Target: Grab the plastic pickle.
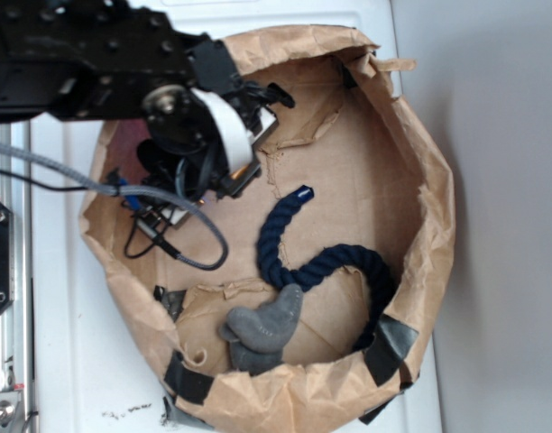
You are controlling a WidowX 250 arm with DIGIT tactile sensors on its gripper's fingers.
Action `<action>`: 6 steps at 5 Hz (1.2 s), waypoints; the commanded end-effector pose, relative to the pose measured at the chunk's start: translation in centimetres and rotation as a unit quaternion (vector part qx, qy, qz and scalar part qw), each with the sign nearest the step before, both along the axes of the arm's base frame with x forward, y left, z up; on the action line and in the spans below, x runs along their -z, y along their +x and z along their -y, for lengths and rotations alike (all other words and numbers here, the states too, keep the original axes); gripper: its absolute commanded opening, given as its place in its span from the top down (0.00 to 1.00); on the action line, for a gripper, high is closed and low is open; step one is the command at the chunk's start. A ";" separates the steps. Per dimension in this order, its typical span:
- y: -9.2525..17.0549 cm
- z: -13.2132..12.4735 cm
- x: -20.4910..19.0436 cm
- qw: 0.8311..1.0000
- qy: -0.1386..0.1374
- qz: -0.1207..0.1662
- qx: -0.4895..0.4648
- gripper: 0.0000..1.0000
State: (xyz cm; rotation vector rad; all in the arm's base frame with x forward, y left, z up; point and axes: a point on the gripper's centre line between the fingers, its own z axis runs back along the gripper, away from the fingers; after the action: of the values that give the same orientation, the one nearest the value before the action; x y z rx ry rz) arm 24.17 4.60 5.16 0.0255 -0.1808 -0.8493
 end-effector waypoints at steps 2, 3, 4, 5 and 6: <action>1.2 -0.2 -2.1 1.000 -0.014 -0.009 0.025 0.00; 0.8 -1.7 -2.4 0.998 -0.027 -0.027 0.047 0.00; 0.2 -2.1 -1.8 0.998 -0.009 -0.033 0.049 0.00; -0.6 -2.1 -0.8 0.999 0.017 -0.021 0.042 0.00; -0.7 -1.5 1.1 0.998 0.040 -0.010 0.042 0.00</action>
State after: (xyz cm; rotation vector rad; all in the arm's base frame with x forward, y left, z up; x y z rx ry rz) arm 23.10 6.43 3.35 0.0638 -0.0974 -0.9305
